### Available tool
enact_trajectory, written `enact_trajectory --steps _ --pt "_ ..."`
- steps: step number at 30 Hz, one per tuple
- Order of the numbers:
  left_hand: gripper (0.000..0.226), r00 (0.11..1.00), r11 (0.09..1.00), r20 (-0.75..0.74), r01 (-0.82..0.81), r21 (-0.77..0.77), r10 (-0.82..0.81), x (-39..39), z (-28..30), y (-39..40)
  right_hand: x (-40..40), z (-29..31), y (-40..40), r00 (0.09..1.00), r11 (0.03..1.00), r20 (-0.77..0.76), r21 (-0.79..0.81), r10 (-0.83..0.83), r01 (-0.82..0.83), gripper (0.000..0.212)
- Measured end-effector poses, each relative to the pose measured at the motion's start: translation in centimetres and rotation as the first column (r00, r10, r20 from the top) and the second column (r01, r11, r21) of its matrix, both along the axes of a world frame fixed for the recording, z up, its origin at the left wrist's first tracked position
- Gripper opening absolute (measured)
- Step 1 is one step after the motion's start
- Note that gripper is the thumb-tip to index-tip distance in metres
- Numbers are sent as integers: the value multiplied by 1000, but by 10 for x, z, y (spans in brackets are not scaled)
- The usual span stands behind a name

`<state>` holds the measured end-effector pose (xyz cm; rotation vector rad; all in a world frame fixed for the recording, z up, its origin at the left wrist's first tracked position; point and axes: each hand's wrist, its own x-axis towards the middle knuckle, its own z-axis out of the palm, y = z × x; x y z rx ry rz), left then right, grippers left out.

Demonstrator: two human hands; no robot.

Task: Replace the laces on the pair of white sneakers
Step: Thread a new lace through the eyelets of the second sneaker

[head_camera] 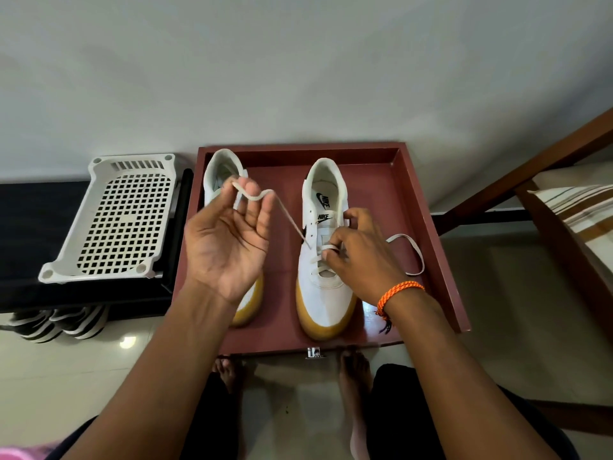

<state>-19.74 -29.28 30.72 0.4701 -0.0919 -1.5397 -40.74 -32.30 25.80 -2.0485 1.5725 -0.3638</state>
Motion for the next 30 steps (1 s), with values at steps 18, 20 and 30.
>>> enact_trajectory --steps 18,20,30 --pt "35 -344 966 918 91 242 -197 -25 -40 1 -1 -7 0 999 1000 44 -16 -13 13 7" --pt "40 -373 957 905 121 264 -203 -32 -50 4 -1 -8 0 1000 999 30 -31 -7 8 8" --pt "18 646 961 716 239 140 -265 -13 -14 -3 -3 -10 -1 1000 998 22 -57 -6 7 8"
